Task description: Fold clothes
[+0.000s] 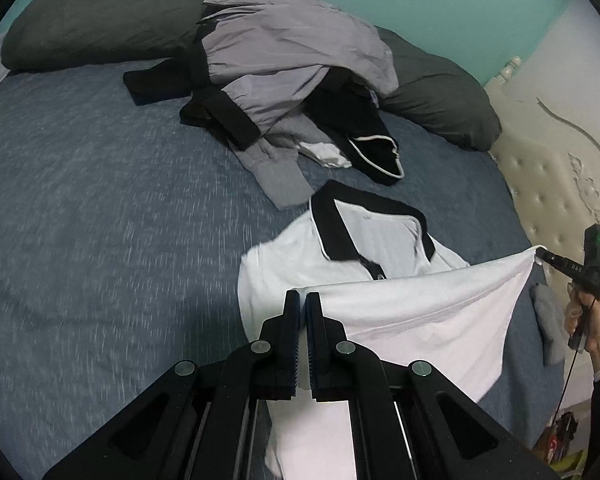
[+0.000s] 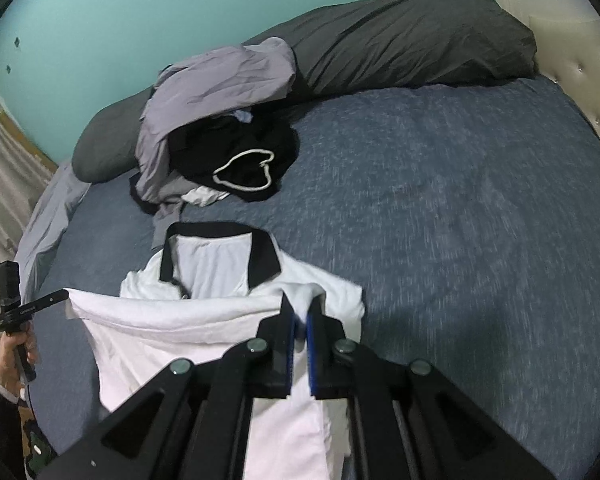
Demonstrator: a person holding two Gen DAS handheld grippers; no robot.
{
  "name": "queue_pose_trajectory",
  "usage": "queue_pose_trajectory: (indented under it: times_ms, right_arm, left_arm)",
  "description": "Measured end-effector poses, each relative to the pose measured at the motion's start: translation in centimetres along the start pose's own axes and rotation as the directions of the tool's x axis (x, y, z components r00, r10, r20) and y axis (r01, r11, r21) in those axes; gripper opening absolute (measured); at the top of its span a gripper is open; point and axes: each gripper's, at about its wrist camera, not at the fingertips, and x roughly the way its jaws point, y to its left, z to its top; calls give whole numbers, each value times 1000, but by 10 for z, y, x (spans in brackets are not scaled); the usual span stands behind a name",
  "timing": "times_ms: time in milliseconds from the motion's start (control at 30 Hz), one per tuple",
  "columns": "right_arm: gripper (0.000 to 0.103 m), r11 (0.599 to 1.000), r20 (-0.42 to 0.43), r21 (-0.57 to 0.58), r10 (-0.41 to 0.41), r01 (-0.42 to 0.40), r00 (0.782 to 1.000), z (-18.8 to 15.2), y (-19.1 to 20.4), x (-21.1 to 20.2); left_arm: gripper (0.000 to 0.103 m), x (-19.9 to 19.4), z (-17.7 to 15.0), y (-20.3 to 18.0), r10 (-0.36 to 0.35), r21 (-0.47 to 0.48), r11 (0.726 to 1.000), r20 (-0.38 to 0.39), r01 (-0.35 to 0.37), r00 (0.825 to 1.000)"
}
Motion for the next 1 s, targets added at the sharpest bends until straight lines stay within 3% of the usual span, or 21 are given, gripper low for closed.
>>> queue_pose_trajectory:
  times_ms: [233, 567, 633, 800, 900, 1000]
  right_arm:
    - [4, 999, -25, 13, -35, 35, 999, 18, -17, 58]
    - [4, 997, -82, 62, -49, 54, 995, -13, -47, 127]
    - [4, 996, -85, 70, -52, 58, 995, -17, -50, 133]
    - [6, 992, -53, 113, -49, 55, 997, -18, -57, 133]
    - [25, 988, -11, 127, -85, 86, 996, -15, -57, 123]
    - [29, 985, 33, 156, -74, 68, 997, -14, -61, 104]
  left_arm:
    - [3, 51, 23, 15, 14, -27, 1000, -17, -14, 1000]
    - [4, 109, -1, 43, 39, -104, 994, -63, -45, 997]
    - [9, 111, -5, 48, 36, -127, 991, -51, -42, 998]
    - [42, 108, -6, 55, 36, -152, 987, -50, -43, 998]
    - [48, 93, -6, 63, 18, -195, 981, -22, -22, 1000]
    - [48, 77, -15, 64, 10, -194, 981, -22, -14, 1000]
